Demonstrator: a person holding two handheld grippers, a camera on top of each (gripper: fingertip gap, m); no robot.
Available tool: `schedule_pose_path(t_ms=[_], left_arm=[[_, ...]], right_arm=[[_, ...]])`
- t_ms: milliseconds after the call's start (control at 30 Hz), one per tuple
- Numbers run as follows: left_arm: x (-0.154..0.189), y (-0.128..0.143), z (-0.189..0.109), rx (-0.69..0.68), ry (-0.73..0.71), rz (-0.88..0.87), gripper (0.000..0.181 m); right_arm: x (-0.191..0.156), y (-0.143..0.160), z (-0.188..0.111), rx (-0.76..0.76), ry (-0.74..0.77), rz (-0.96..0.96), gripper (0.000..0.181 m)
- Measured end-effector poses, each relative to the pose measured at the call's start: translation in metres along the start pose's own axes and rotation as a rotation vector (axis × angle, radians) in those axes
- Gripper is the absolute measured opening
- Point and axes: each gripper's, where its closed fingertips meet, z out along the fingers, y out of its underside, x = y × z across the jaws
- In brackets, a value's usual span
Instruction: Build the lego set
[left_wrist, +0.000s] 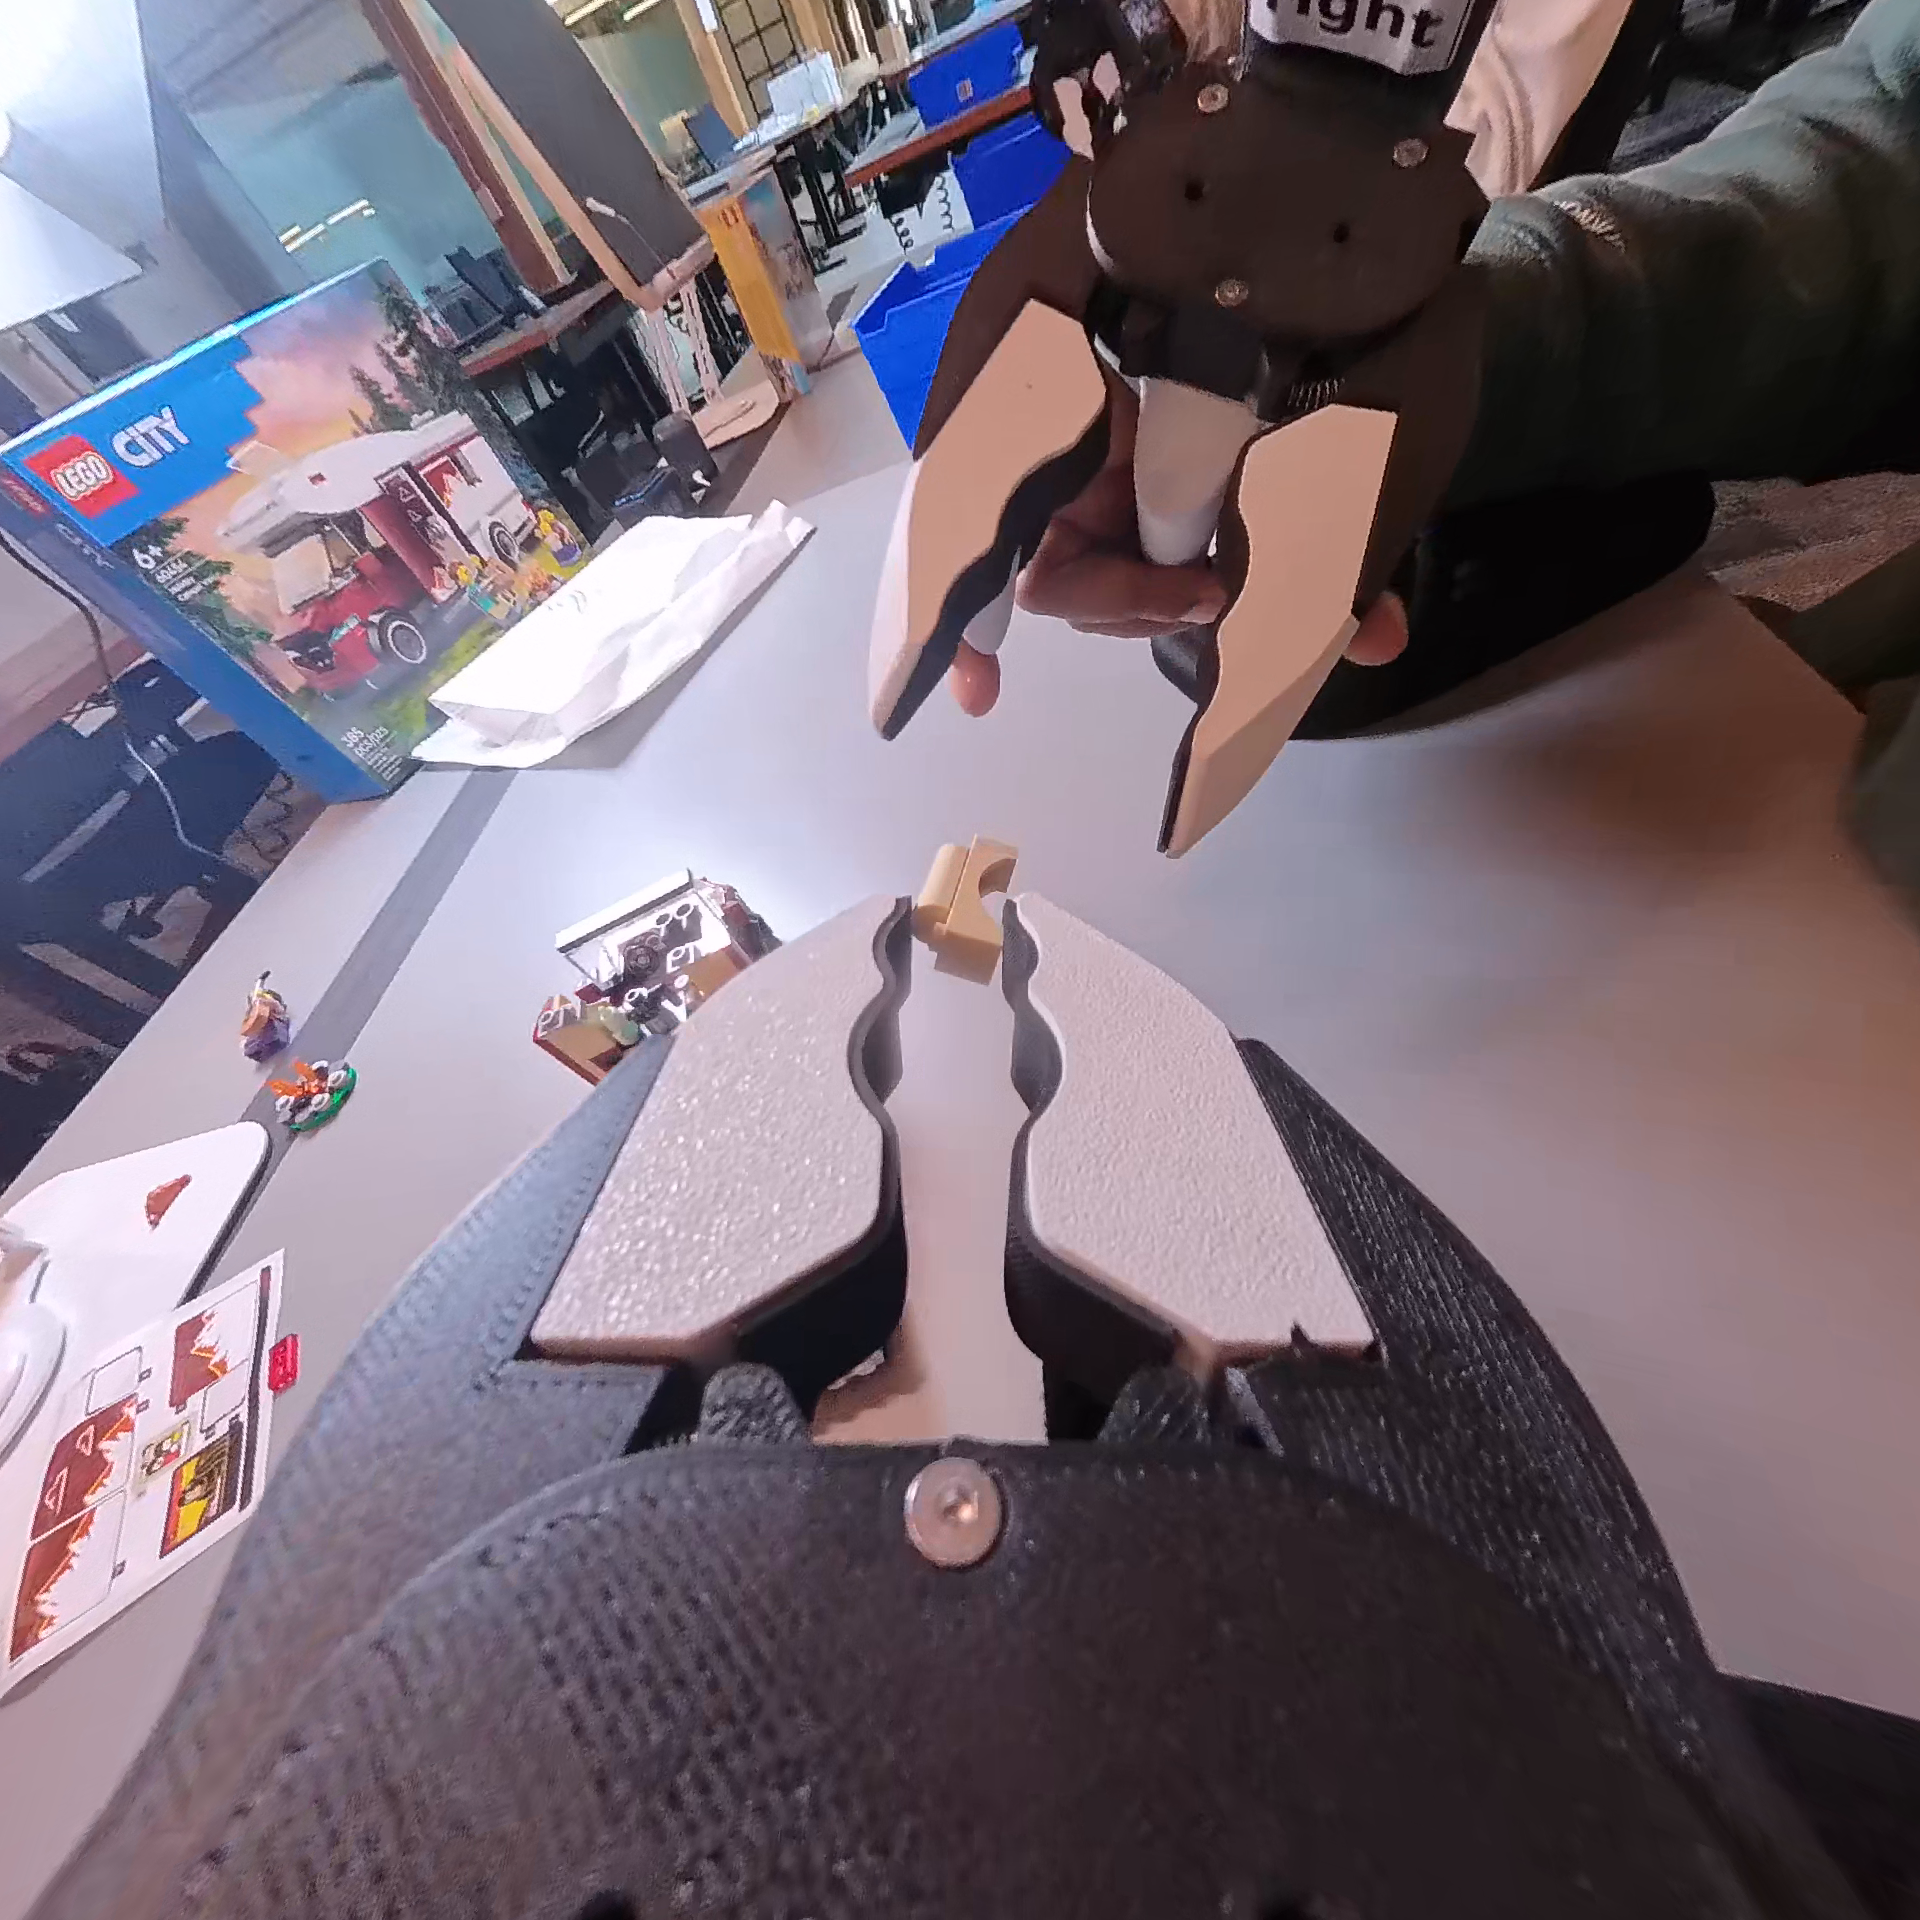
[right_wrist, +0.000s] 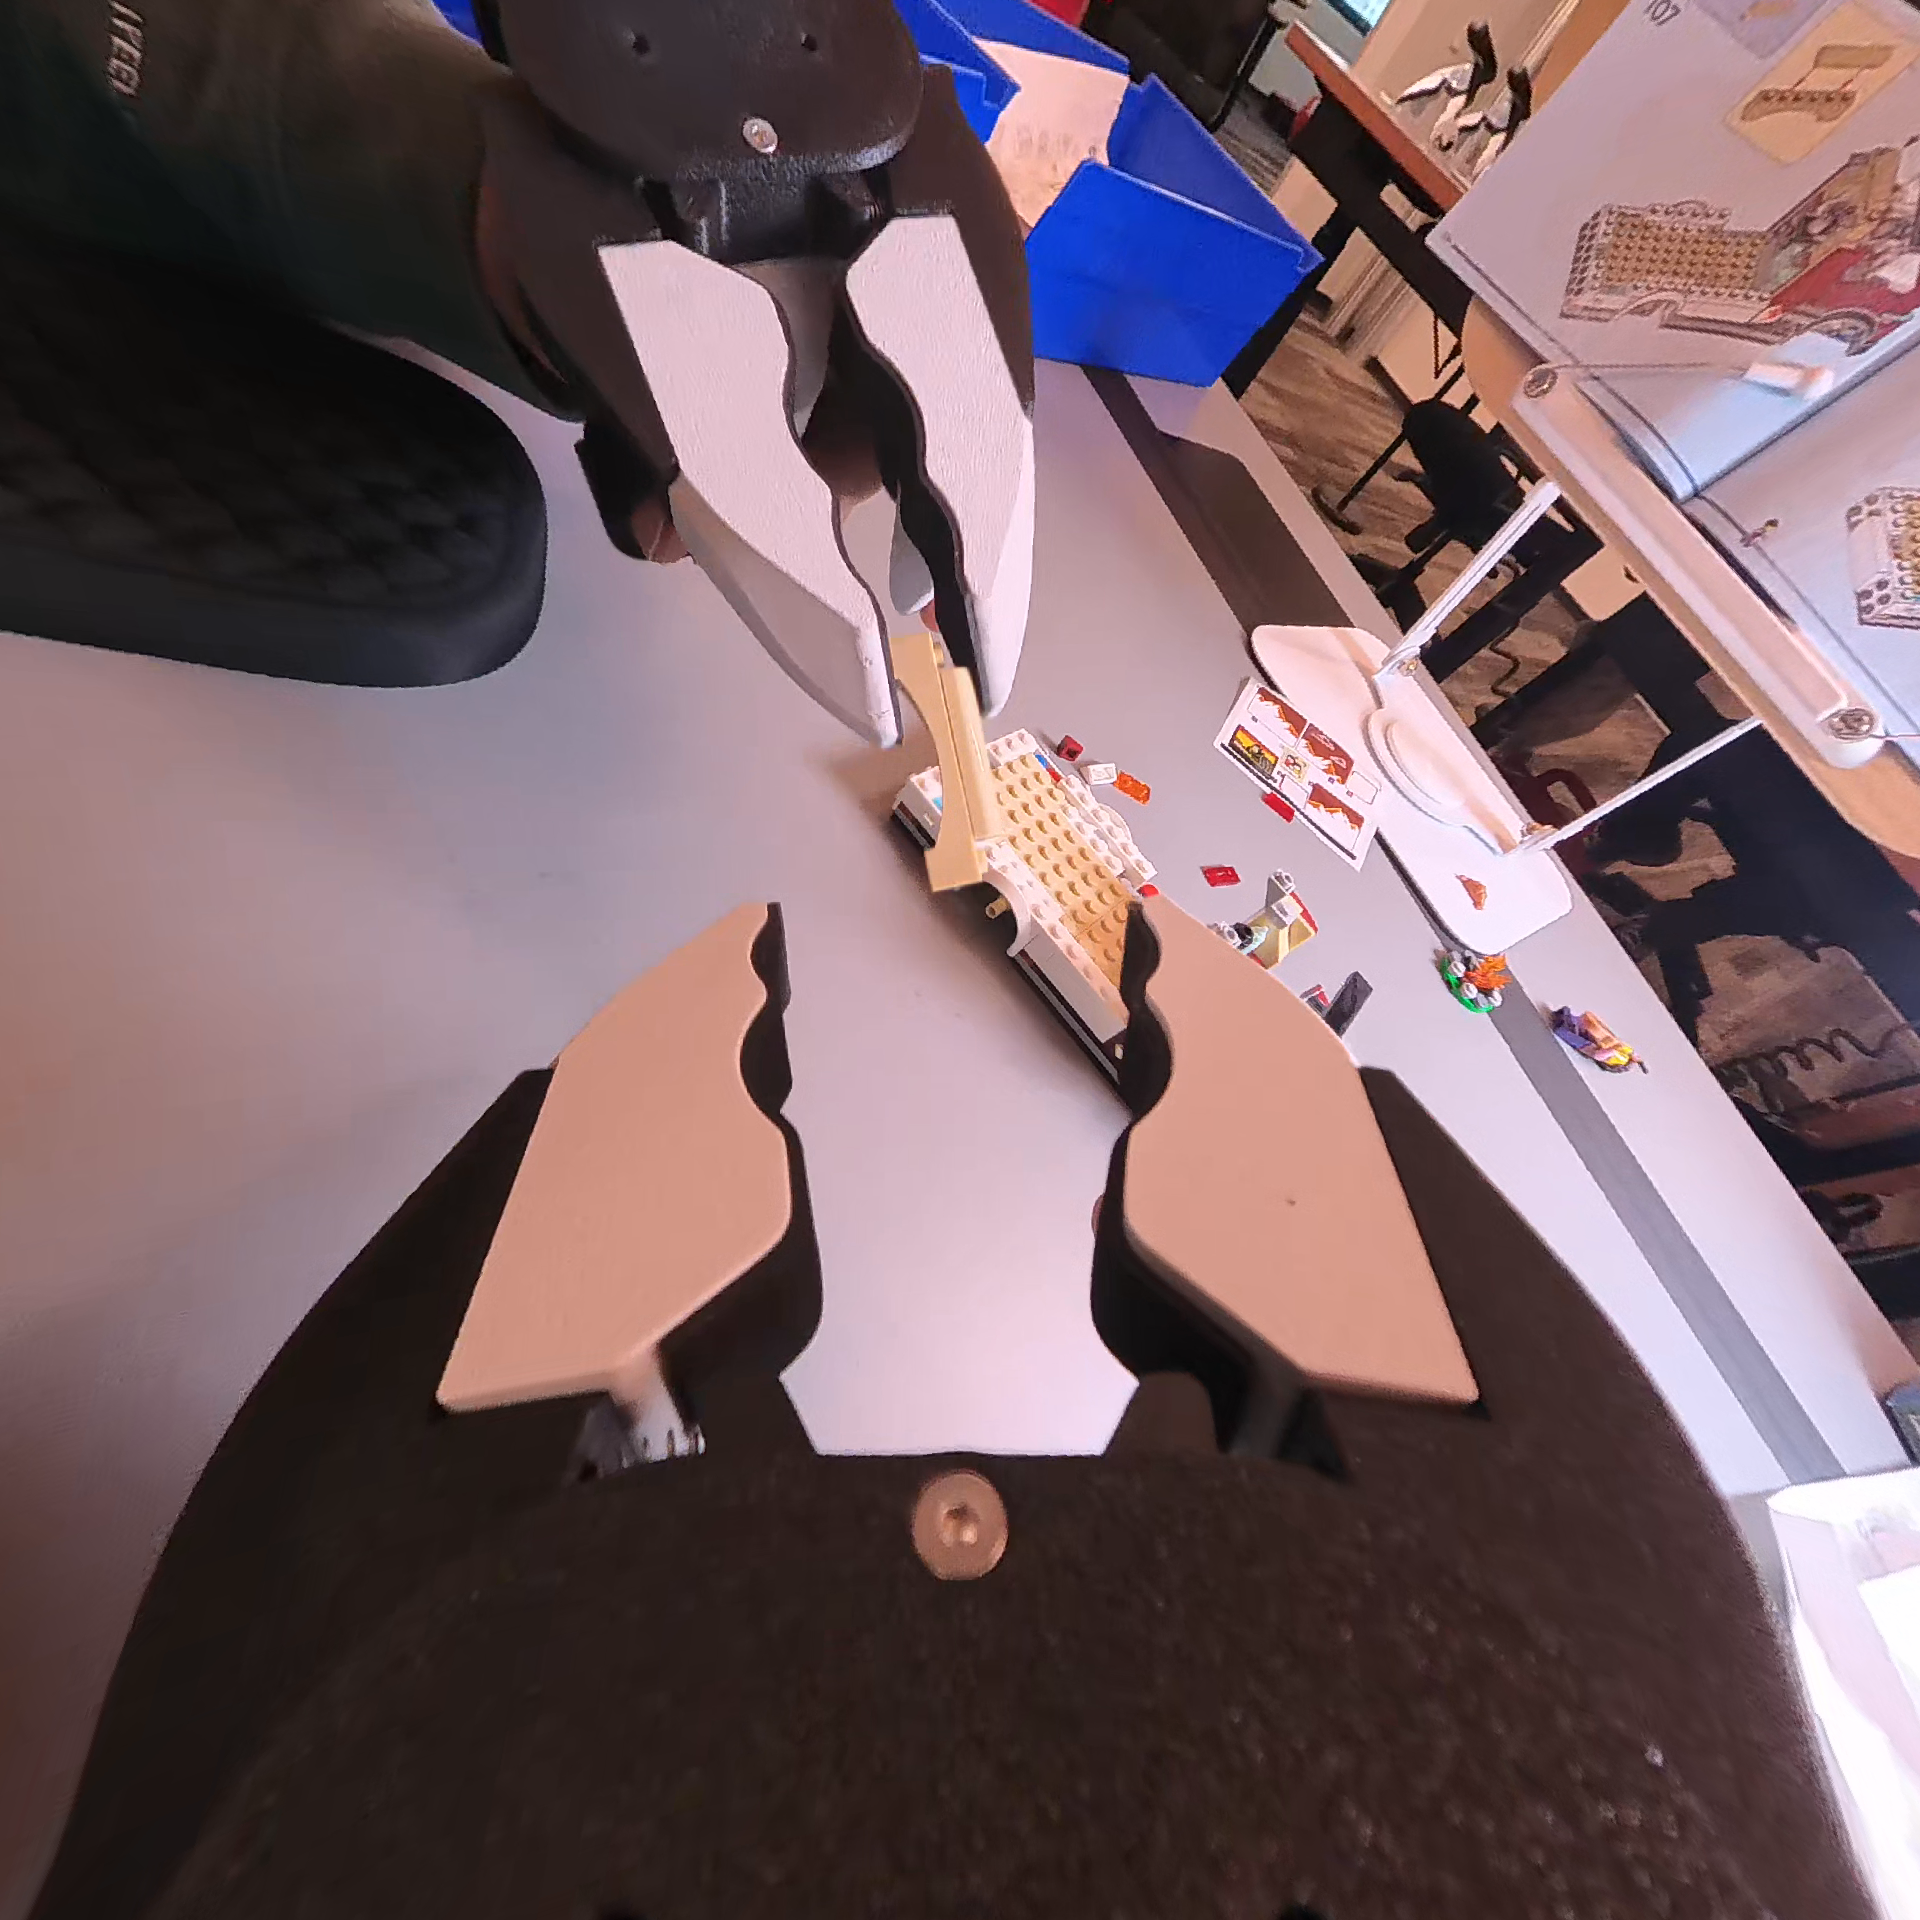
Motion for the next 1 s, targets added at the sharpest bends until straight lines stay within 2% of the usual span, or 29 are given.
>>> schedule_pose_path(t_ms=[200, 467, 567, 667, 833, 1000], left_arm=[[0.004, -0.007, -0.005, 0.072, 0.010, 0.005, 0.016], [0.022, -0.036, -0.018, 0.312, 0.109, -0.109, 0.016], [0.026, -0.047, -0.022, 0.370, 0.130, -0.149, 0.016], [0.030, -0.048, -0.020, 0.367, 0.131, -0.138, 0.016], [0.030, -0.039, -0.016, 0.318, 0.133, -0.143, 0.016], [0.026, -0.029, -0.015, 0.275, 0.202, -0.331, 0.029]], right_arm=[[-0.003, -0.004, -0.001, 0.028, -0.004, 0.004, 0.058], [-0.016, -0.042, -0.014, 0.280, -0.060, 0.057, 0.036], [-0.017, -0.048, -0.018, 0.324, -0.075, 0.074, 0.028], [-0.020, -0.050, -0.020, 0.343, -0.091, 0.070, 0.015], [-0.021, -0.048, -0.021, 0.329, -0.057, 0.003, 0.011], [-0.020, -0.046, -0.020, 0.311, 0.044, -0.157, 0.011]])
